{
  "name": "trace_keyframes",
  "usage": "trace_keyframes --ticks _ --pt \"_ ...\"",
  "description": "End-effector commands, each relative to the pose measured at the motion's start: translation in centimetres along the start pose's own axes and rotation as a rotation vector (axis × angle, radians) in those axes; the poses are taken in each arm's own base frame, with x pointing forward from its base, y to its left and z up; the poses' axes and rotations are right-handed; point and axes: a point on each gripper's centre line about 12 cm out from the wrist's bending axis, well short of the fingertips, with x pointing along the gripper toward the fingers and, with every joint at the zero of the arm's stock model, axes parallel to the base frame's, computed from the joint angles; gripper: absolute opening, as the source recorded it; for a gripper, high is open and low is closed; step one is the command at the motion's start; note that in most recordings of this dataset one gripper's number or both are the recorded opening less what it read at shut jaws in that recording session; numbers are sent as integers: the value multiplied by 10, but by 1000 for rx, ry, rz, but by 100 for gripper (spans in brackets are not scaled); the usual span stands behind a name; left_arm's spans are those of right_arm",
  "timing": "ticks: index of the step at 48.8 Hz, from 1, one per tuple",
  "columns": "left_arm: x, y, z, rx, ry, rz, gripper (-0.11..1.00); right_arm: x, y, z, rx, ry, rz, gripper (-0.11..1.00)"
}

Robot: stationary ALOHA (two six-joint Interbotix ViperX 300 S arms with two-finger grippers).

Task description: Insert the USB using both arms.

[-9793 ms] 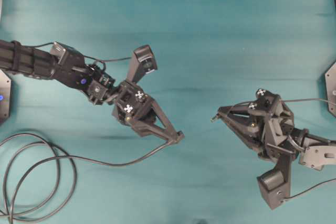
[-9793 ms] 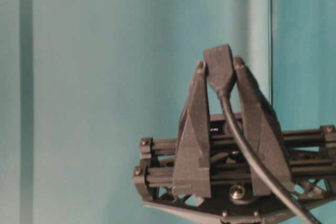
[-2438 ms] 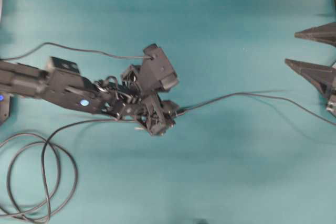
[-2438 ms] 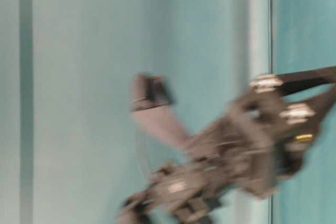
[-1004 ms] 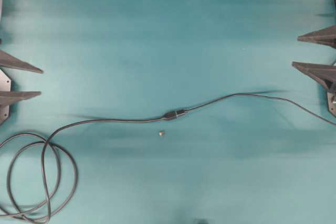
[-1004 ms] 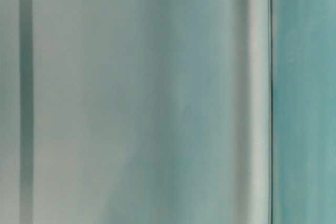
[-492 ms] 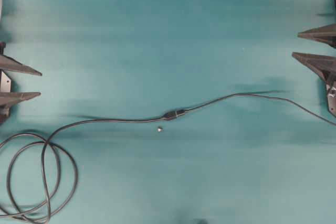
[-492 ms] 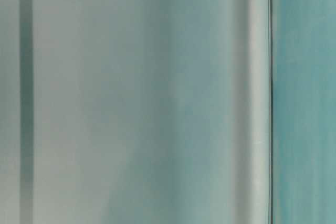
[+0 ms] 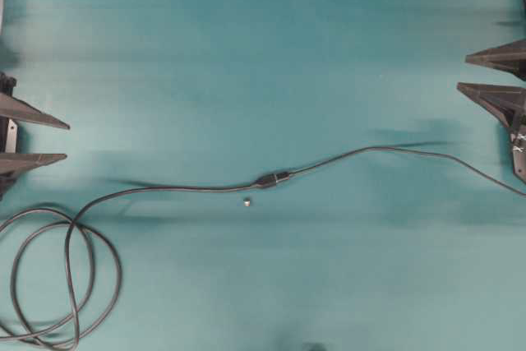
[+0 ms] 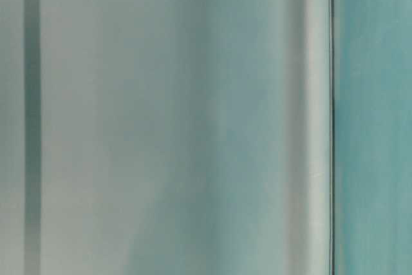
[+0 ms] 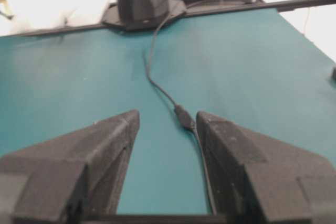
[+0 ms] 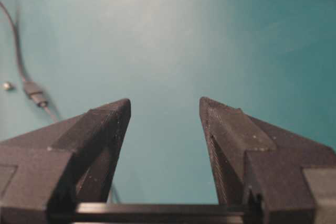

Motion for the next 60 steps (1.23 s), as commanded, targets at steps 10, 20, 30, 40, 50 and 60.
trace_keyframes --ticks 10,20,30,40,50,60 --pt "1 0 -12 -5 67 -1 69 0 7 0 23 14 47 62" --pt "0 -1 -15 -11 72 -5 69 2 1 -17 -25 41 41 62" --pt "0 0 -17 -9 93 8 69 2 1 -20 -29 48 52 62" --pt "-1 6 -24 -20 163 56 69 2 1 -21 -28 50 53 62" --pt "-1 6 -24 -20 161 54 69 2 5 -22 -30 57 83 62" --pt "-1 6 -24 -20 161 54 69 2 6 -24 -31 66 100 62"
